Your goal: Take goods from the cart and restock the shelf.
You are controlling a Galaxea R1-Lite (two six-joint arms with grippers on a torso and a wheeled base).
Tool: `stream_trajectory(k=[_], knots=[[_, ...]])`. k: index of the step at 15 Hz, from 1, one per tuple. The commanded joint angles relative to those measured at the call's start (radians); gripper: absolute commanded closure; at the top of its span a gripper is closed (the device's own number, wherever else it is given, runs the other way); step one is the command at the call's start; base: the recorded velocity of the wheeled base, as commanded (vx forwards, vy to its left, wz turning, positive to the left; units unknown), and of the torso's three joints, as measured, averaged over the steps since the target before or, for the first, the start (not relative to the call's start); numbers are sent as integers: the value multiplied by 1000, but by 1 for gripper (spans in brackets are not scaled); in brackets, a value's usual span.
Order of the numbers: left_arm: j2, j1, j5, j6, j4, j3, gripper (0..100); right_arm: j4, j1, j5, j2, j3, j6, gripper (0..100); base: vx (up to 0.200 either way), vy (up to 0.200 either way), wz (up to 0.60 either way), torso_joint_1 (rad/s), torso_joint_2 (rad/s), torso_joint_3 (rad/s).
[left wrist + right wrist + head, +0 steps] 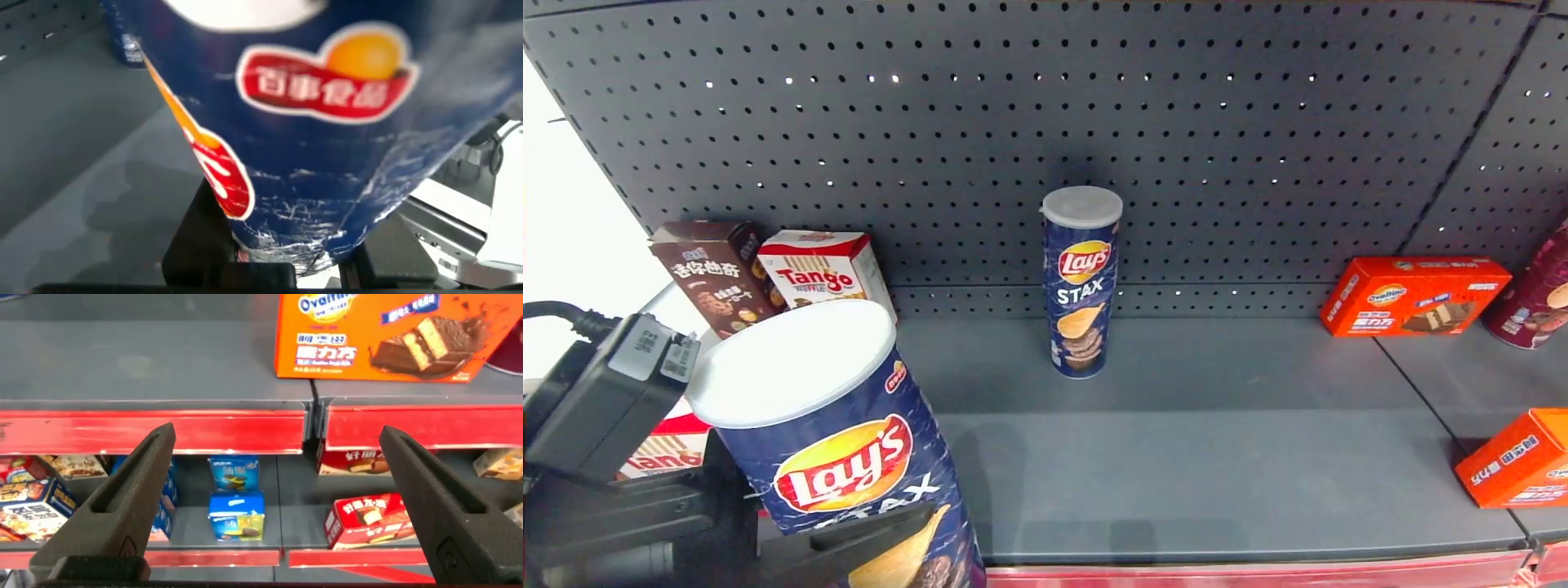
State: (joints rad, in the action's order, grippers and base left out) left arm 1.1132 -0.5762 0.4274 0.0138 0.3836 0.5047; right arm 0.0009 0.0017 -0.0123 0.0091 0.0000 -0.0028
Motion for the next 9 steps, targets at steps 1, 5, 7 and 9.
stream_trajectory(k=[1,5,7,9], knots=[[-4,1,-1,0,0,-2,100,-1,0,0,2,0,0,0,0,0,0,0,0,0],[-6,4,-1,0,0,-2,100,-1,0,0,2,0,0,0,0,0,0,0,0,0],[-6,7,-1,0,1,0,100,-1,0,0,2,0,1,0,0,0,0,0,0,0],[-3,13,1,2,15,5,100,-1,0,0,2,0,1,0,0,0,0,0,0,0]])
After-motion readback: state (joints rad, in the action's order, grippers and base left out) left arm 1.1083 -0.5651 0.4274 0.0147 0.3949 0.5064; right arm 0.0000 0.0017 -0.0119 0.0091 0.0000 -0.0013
